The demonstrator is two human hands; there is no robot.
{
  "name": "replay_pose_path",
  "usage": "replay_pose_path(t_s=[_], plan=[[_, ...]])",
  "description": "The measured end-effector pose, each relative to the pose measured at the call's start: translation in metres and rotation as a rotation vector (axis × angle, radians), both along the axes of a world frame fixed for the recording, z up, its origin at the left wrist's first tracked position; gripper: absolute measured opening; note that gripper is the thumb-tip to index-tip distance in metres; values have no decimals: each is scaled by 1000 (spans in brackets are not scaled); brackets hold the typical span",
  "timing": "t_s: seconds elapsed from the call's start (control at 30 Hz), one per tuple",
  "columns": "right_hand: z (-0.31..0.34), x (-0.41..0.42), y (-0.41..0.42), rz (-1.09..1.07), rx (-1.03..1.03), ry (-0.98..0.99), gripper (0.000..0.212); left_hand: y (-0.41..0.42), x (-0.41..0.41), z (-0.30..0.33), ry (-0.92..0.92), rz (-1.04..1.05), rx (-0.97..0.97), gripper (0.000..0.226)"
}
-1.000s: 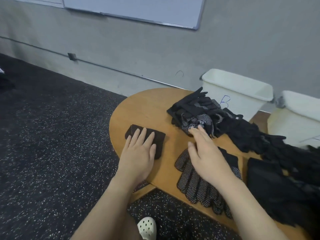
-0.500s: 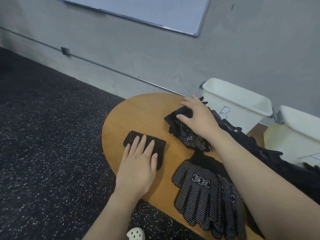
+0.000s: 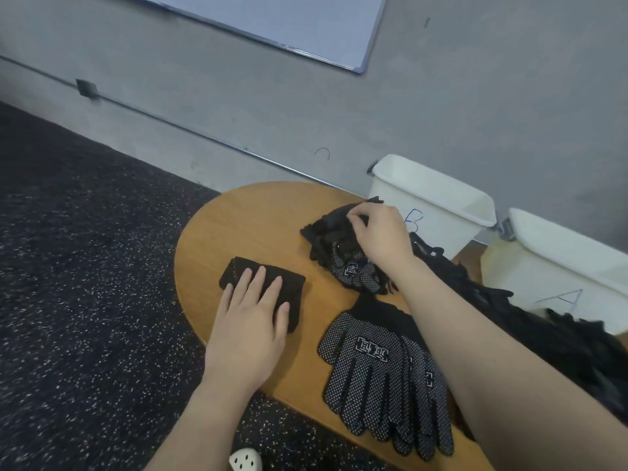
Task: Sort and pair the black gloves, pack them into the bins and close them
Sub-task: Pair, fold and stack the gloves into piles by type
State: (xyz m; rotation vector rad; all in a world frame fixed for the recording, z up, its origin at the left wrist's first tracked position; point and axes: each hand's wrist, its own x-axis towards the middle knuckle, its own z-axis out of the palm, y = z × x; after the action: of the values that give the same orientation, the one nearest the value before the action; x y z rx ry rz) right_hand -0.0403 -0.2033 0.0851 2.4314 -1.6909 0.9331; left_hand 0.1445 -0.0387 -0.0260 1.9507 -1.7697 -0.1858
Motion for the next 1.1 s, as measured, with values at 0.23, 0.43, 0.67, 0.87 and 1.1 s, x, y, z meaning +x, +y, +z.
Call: replay_pose_path(t_s=[0.23,0.43,0.67,0.87,1.1], plan=[[-9,-8,11,15,46,93,20,13,-10,4,12,50,-13,56],[-12,7,-4,152,16,89,23,13,-13,3,24,51,-23,54],[-13,17,-33,75,113,362,29,7,-8,0,33,20,-33,55],[-14,18,-39,50,73,256,28,5,-4,-1,32,-3,-33,56],[4,1,-32,9,-28,-33,29,5,-4,-1,16,3,-36,56]])
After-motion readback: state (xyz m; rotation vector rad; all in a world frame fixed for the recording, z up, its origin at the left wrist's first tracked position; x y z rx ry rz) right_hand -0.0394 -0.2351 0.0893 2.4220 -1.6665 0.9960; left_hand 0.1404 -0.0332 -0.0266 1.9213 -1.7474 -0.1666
